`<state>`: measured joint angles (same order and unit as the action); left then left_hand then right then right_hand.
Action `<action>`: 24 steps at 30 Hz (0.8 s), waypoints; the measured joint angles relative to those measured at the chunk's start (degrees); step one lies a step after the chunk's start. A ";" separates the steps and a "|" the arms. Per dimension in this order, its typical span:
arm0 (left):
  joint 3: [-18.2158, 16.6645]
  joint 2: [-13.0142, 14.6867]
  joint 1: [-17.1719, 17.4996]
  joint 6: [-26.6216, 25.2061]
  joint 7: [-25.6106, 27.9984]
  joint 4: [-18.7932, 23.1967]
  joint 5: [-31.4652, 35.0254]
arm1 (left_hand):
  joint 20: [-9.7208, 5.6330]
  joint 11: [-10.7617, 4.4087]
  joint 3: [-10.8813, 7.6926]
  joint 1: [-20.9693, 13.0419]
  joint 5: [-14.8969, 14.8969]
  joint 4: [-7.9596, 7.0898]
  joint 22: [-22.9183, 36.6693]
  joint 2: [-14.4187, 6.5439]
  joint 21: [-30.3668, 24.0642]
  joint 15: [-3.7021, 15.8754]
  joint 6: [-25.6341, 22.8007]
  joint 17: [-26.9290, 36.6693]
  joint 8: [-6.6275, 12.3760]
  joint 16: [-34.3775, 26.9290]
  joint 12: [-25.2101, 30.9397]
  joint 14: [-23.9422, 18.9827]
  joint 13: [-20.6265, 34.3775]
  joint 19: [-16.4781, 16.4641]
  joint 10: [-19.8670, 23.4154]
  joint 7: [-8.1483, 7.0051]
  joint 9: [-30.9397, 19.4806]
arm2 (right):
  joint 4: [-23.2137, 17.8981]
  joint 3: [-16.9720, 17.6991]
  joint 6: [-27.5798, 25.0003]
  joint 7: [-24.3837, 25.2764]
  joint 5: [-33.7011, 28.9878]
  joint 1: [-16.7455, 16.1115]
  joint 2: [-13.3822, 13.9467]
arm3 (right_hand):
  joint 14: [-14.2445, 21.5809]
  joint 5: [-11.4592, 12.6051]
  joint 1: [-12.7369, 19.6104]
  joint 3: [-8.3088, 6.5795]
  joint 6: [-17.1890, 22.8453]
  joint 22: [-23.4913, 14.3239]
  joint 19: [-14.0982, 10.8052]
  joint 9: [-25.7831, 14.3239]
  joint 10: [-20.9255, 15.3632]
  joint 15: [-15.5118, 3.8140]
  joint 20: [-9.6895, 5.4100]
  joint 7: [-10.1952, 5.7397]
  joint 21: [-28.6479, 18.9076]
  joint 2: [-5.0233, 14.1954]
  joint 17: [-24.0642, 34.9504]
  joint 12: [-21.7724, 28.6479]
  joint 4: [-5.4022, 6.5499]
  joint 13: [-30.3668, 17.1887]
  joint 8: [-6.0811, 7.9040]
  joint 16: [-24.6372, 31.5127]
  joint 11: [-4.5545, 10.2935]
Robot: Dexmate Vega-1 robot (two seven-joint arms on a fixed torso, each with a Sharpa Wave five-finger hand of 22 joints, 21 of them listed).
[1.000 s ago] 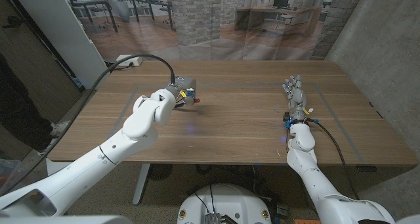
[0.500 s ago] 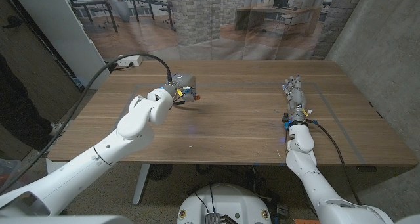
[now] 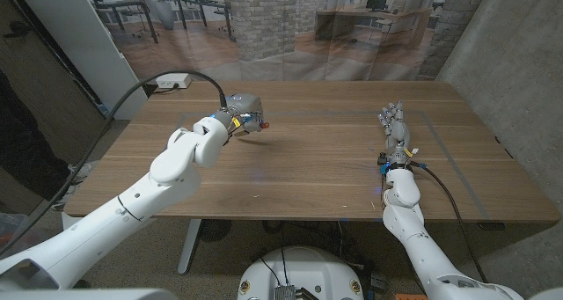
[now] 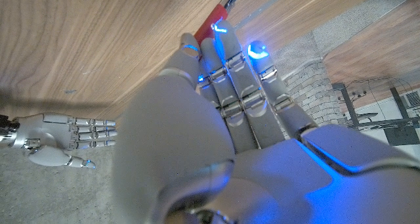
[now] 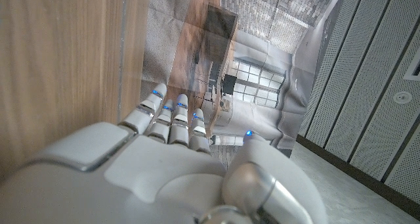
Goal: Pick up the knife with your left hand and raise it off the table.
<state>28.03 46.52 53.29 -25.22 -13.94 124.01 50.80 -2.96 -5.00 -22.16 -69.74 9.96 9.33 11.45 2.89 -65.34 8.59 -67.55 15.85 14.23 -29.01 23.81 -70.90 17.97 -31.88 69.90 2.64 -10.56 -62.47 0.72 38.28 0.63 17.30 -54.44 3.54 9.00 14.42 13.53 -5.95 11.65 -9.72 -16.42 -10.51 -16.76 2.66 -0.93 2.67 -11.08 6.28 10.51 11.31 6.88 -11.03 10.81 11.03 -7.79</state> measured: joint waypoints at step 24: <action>-2.97 1.00 -0.34 8.57 9.82 -4.22 -7.60 | 0.00 -0.31 0.25 -0.04 0.03 0.10 0.01 0.03 -0.40 0.24 0.00 0.26 -0.09 0.21 -0.35 -0.59 0.27 -0.01 0.50 0.00 0.00 | -4.54 -2.57 -0.73 6.40 -2.24 -3.05 0.66 | 0.00 0.21 -0.23 0.16 0.00 0.00 0.21 0.00 -0.01 0.00 -0.21 0.00 0.00 -0.23 0.00 0.00 -0.16 0.00 0.00 0.00 0.01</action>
<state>25.07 47.52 52.94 -16.64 -4.13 119.79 43.20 -2.96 -5.32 -21.92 -69.78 9.99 9.43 11.46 2.92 -65.74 8.83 -67.55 16.12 14.14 -28.80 23.46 -71.49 18.24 -31.89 70.40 2.64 -10.56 -67.00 -1.85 37.55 7.03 15.05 -57.49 4.20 9.00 14.63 13.29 -5.79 11.65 -9.72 -16.21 -10.51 -16.77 2.65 -1.13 2.67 -11.08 6.05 10.51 11.31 6.72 -11.03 10.81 11.03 -7.79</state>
